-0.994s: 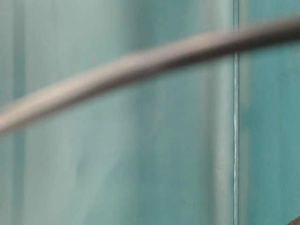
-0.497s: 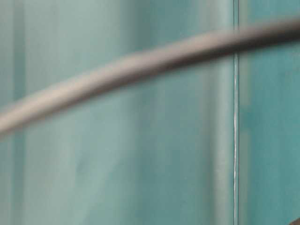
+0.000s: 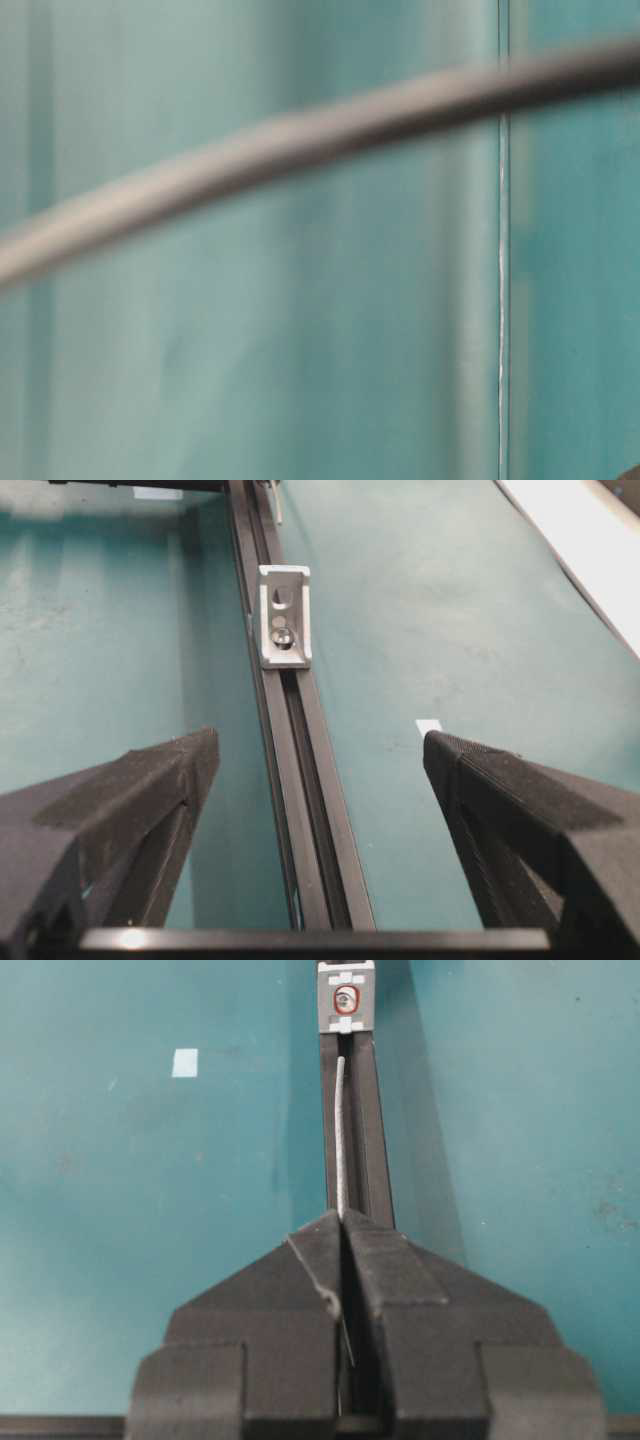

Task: Insert the wire through the hole in the metal fitting marked with a red label.
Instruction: 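Lower the wire tip along the rail toward the white bracket, then push the wire tip leftward into the bracket's red-ringed hole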

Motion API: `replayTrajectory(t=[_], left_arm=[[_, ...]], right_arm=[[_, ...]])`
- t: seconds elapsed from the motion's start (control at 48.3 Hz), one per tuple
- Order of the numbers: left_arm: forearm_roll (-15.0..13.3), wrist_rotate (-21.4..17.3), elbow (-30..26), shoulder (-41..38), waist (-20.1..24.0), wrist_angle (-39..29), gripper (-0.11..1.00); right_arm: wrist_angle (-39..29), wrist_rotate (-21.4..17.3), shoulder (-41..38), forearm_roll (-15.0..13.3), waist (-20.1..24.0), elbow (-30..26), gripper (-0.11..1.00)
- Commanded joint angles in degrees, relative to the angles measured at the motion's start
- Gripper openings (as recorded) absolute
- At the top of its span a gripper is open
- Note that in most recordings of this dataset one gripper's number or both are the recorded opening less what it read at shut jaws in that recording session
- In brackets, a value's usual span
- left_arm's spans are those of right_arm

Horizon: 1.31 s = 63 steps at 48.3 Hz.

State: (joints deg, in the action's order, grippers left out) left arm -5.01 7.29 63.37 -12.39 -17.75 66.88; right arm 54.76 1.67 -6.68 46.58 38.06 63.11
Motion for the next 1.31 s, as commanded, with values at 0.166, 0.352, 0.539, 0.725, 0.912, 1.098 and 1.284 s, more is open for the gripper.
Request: replayTrajectory(t=[0.166, 0.352, 0.539, 0.725, 0.912, 1.098, 1.284], left_arm=[[0.2, 0.0, -0.7, 0.5, -0.3, 0.4, 0.64], [0.3, 0.0, -0.8, 0.5, -0.3, 0.0, 0.64], [0.3, 0.0, -0.8, 0.5, -0.3, 0.0, 0.64], [0.3, 0.0, -0.8, 0.5, -0.3, 0.0, 0.64], [0.4, -0.1, -0.8, 0.5, -0.3, -0.1, 0.64], [0.4, -0.4, -1.1, 0.5, -0.2, -0.7, 0.64], [0.4, -0.5, -2.1, 0.2, -0.3, -2.9, 0.64]], right_arm=[[1.5, 0.0, 0.3, -0.2, 0.5, -1.1, -0.01], [2.4, 0.1, -1.0, -0.2, 0.5, -1.8, -0.01], [2.5, 0.2, -1.2, -0.2, -0.2, -2.4, -0.01], [2.4, 0.3, -1.5, -0.2, -0.5, -2.5, -0.01], [2.1, 0.5, -2.1, -0.2, -1.3, -3.3, -0.01], [1.8, 0.7, -2.9, -0.2, -2.5, -3.9, -0.01], [1.8, 0.9, -2.9, -0.2, -2.7, -4.0, -0.01]])
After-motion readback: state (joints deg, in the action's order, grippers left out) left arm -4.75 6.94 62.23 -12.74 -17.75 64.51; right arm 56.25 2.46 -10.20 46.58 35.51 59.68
